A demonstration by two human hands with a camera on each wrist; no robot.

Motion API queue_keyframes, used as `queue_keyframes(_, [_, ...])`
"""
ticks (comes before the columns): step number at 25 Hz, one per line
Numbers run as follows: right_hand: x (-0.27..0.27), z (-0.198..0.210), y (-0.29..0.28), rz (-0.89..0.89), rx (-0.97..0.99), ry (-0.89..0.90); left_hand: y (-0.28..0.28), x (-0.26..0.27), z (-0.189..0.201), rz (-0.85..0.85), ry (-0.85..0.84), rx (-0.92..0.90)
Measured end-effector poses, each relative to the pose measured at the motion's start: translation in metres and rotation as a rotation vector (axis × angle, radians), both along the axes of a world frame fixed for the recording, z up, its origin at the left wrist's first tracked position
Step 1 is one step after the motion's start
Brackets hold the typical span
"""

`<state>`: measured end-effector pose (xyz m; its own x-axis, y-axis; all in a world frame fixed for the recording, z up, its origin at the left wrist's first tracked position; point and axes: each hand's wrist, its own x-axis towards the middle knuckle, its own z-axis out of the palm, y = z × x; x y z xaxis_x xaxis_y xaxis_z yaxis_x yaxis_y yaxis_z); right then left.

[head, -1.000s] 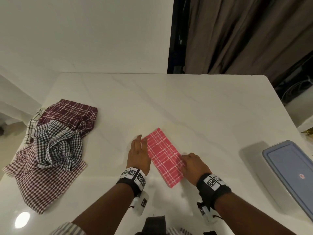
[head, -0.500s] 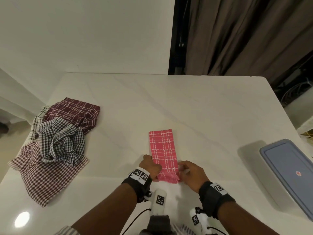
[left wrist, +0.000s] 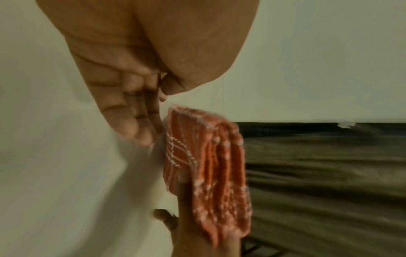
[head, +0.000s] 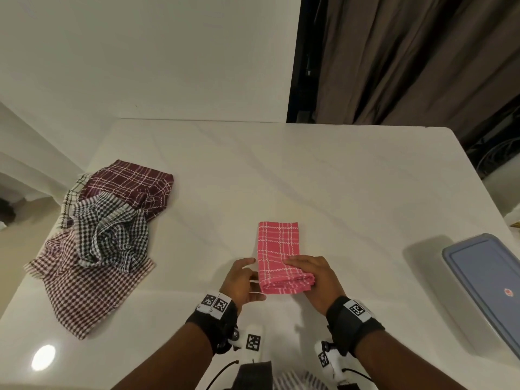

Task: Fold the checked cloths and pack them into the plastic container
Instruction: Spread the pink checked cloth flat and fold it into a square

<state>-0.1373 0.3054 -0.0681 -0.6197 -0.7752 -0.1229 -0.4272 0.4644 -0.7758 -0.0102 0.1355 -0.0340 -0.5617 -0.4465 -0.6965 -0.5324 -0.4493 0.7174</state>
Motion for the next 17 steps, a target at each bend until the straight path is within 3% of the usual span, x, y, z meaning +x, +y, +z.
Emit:
queue_keyframes(3, [0.001,0.004,-0.004,-0.009,-0.005,-0.037,-0.007,0.013,-0.027,-0.491,0.053,-0.864])
queue_keyframes(4, [0.001,0.006,-0.005,-0.016,0.005,-0.046,-0.008,0.013,-0.026,-0.632,0.08,-1.081])
queue_keyframes(5, [0.001,0.007,-0.005,-0.032,0.016,-0.076,-0.009,0.011,-0.02,-0.709,0.086,-1.151])
queue_keyframes(9, [-0.002,0.01,-0.005,-0.171,0.031,-0.254,-0.017,0.002,-0.009,-0.735,-0.014,-1.14])
queue_keyframes(17, [-0.017,0.01,-0.026,-0.339,0.05,-0.302,-0.037,-0.039,-0.025,-0.653,-0.094,-0.933])
